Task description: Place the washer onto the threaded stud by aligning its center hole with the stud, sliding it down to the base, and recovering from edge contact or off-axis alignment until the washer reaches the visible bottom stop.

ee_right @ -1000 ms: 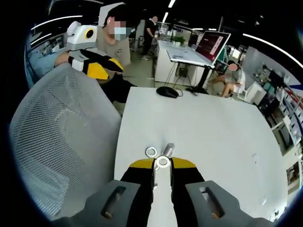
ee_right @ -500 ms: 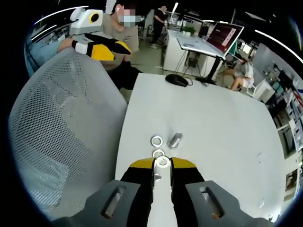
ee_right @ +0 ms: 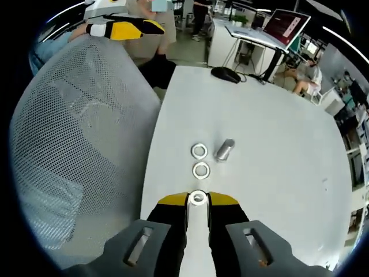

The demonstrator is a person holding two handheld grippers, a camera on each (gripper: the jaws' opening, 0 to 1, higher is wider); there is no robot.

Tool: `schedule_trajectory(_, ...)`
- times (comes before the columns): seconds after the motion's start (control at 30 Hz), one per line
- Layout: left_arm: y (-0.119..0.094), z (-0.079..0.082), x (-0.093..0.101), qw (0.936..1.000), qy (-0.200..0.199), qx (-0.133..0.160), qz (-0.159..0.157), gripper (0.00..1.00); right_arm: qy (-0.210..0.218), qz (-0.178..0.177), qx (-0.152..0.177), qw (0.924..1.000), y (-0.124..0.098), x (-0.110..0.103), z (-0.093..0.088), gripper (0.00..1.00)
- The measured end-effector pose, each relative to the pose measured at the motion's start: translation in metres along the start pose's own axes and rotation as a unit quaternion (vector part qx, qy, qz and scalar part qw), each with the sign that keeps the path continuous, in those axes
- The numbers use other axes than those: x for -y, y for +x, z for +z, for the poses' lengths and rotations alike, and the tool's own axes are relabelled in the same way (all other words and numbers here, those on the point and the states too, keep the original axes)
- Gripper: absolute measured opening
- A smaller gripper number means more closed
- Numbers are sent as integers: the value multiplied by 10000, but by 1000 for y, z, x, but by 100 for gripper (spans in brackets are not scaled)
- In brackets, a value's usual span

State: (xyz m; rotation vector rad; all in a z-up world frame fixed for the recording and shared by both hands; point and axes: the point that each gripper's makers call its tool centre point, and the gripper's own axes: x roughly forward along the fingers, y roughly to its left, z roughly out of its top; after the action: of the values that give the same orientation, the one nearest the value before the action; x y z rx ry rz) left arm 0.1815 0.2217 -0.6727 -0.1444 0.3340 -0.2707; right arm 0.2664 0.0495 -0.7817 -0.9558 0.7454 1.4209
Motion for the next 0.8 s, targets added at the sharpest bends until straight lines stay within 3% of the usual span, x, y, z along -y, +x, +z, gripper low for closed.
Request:
schedule_trajectory(0.43, 0, 0, 0, 10000, 10, 19, 2, 29, -69, 86, -415, 9991, 14, -1, -16, 13)
schedule_trajectory(0.8, 0, 0, 0, 10000, 7, 20, -2, 29, -124, 142, -500, 9986, 22, 0, -18, 13)
